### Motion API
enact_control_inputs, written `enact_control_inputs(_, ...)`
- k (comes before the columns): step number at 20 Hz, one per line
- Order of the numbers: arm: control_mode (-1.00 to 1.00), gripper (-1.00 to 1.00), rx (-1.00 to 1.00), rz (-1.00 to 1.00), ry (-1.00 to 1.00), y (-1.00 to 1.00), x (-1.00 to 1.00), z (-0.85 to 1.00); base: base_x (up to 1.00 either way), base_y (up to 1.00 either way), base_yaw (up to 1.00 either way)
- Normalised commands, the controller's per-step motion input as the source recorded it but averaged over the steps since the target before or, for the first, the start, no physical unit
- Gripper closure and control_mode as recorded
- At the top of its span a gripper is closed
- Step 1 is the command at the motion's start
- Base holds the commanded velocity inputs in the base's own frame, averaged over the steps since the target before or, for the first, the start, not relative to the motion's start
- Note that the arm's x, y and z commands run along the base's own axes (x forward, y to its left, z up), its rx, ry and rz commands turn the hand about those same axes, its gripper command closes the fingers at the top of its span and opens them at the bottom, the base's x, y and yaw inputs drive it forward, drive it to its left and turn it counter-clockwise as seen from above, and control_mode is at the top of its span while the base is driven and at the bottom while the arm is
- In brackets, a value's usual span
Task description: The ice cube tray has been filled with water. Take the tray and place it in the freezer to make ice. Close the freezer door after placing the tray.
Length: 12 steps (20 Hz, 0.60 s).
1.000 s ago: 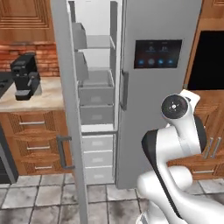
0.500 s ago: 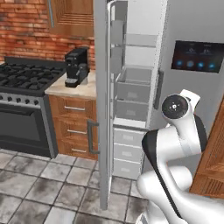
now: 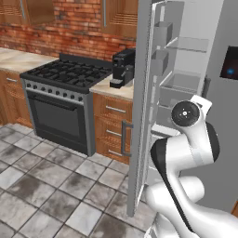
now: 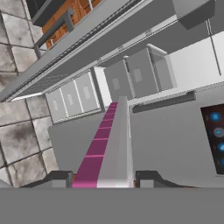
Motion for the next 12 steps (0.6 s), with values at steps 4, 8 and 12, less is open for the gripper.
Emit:
enact_control_inputs(4, 1.00, 1.00, 0.00, 0.00, 0.00, 0.00, 0.00, 0.00, 0.00, -0.22, 0.32)
enact_control_inputs(8, 1.00, 1.00, 0.00, 0.00, 0.00, 0.00, 0.00, 0.00, -0.02, -0.48, 0.15)
enact_control_inputs(12, 1.00, 1.00, 0.00, 0.00, 0.00, 0.00, 0.00, 0.00, -0.28, -0.56, 0.07)
